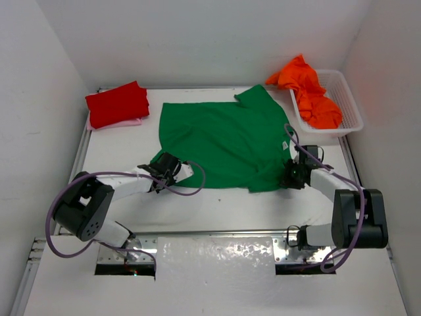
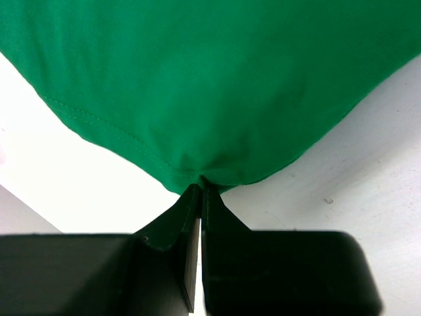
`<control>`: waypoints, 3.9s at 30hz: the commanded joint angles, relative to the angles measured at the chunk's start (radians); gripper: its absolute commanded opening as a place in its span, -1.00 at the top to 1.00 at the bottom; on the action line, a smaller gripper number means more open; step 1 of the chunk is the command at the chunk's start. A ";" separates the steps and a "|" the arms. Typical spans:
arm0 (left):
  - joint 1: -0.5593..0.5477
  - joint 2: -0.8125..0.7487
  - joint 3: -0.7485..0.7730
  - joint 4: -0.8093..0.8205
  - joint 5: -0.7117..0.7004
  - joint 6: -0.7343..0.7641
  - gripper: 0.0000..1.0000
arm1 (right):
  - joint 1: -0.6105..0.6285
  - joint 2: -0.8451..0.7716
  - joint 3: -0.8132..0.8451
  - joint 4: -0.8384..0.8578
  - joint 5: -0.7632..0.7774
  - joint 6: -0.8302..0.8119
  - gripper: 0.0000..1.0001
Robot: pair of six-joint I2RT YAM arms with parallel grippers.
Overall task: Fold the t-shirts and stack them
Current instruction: Flatten out the tshirt
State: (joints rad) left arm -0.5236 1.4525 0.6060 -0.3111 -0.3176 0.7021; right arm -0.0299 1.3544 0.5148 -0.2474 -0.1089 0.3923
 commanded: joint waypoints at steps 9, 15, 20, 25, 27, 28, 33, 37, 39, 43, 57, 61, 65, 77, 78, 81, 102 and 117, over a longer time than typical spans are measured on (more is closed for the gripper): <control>0.004 -0.044 -0.002 0.013 -0.023 -0.010 1.00 | 0.005 -0.035 0.025 -0.010 0.009 -0.032 1.00; 0.022 -0.055 0.073 0.006 -0.054 -0.047 1.00 | 0.005 -0.095 0.166 -0.084 -0.009 -0.056 1.00; 0.121 0.008 0.455 0.069 -0.139 -0.010 1.00 | 0.002 0.165 0.803 -0.222 -0.057 -0.111 1.00; 0.272 0.204 1.137 -0.011 -0.154 -0.111 1.00 | -0.027 0.566 2.038 -0.507 -0.073 -0.034 1.00; 0.292 0.229 1.378 -0.051 -0.088 -0.127 1.00 | -0.041 0.521 1.973 -0.354 -0.101 0.061 1.00; 0.292 0.221 1.406 -0.042 -0.075 -0.116 1.00 | -0.045 0.452 1.841 -0.263 -0.100 0.062 1.00; 0.281 0.132 1.292 -0.019 0.034 -0.055 1.00 | -0.045 0.204 1.450 -0.065 -0.095 0.071 1.00; 0.280 0.057 1.112 -0.006 0.040 -0.021 1.00 | -0.045 0.134 1.327 -0.119 -0.115 0.030 1.00; 0.280 0.019 0.991 -0.012 0.046 0.005 1.00 | -0.045 0.068 1.172 -0.089 -0.121 0.020 1.00; 0.280 -0.085 0.818 -0.066 0.028 0.062 1.00 | -0.044 -0.119 0.880 -0.061 -0.115 0.007 1.00; 0.281 -0.242 0.684 -0.313 -0.109 0.047 1.00 | -0.041 -0.465 0.661 -0.377 -0.103 -0.081 1.00; 0.281 -0.210 0.895 -0.370 -0.147 0.025 1.00 | -0.041 -0.410 0.864 -0.457 -0.084 -0.125 1.00; 0.281 -0.201 1.023 -0.448 -0.130 0.036 1.00 | -0.041 -0.388 0.967 -0.501 -0.093 -0.127 1.00; 0.283 -0.099 1.017 -0.320 -0.071 0.039 1.00 | -0.039 -0.090 1.097 -0.284 -0.262 -0.026 1.00; 0.281 -0.062 1.052 -0.266 -0.077 0.045 1.00 | -0.039 -0.014 1.158 -0.255 -0.271 0.012 1.00; 0.281 0.159 1.274 -0.059 -0.155 0.056 1.00 | -0.042 0.395 1.637 -0.265 -0.253 0.135 1.00; 0.255 0.323 1.453 0.402 -0.089 0.033 1.00 | -0.114 0.480 1.681 0.254 -0.193 0.369 1.00; 0.258 -0.118 0.702 -0.028 -0.031 0.142 1.00 | -0.114 -0.331 0.529 0.117 -0.282 0.115 1.00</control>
State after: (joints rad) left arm -0.2695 1.4586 1.4170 -0.2085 -0.3485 0.8043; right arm -0.1410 1.1698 1.1160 -0.1299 -0.3668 0.5728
